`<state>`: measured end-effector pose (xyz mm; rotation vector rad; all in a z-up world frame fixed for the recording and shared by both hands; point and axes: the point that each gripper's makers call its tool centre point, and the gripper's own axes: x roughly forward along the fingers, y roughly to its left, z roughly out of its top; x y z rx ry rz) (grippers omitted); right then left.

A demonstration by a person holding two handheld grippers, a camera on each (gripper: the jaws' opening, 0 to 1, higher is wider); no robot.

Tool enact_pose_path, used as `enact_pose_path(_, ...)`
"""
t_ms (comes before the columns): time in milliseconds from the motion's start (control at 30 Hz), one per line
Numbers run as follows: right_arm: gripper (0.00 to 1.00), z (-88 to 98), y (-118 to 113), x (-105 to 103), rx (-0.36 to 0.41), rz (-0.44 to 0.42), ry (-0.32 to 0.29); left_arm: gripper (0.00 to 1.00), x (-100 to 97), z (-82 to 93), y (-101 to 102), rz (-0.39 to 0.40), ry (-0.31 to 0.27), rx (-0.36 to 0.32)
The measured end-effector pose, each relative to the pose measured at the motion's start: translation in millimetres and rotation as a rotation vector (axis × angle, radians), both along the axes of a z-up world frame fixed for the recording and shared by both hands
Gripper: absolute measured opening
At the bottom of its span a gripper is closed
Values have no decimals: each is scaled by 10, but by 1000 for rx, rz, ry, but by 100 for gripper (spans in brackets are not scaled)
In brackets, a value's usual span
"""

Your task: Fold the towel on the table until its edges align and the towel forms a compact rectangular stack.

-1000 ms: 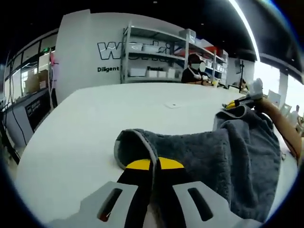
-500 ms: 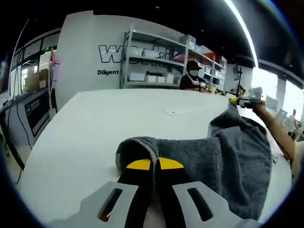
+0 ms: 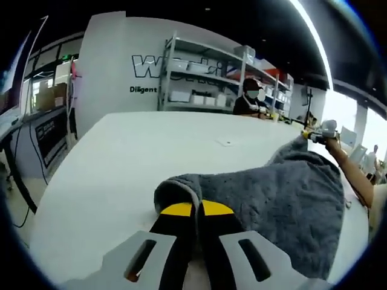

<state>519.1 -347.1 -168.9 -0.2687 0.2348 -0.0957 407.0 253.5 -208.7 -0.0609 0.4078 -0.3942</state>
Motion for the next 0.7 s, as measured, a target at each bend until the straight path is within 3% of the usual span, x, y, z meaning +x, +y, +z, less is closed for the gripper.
enact_pose_path(167, 0, -16, -166, -75, 8, -57, -10, 2, 192, 68, 169, 1, -3, -11)
enact_pose_path(467, 0, 128, -437, -222, 33, -143, -69, 2, 279, 70, 272, 3, 4, -11)
enact_pose_path(700, 0, -119, -328, -155, 33, -113, 3, 2, 277, -130, 304, 34, 66, 46)
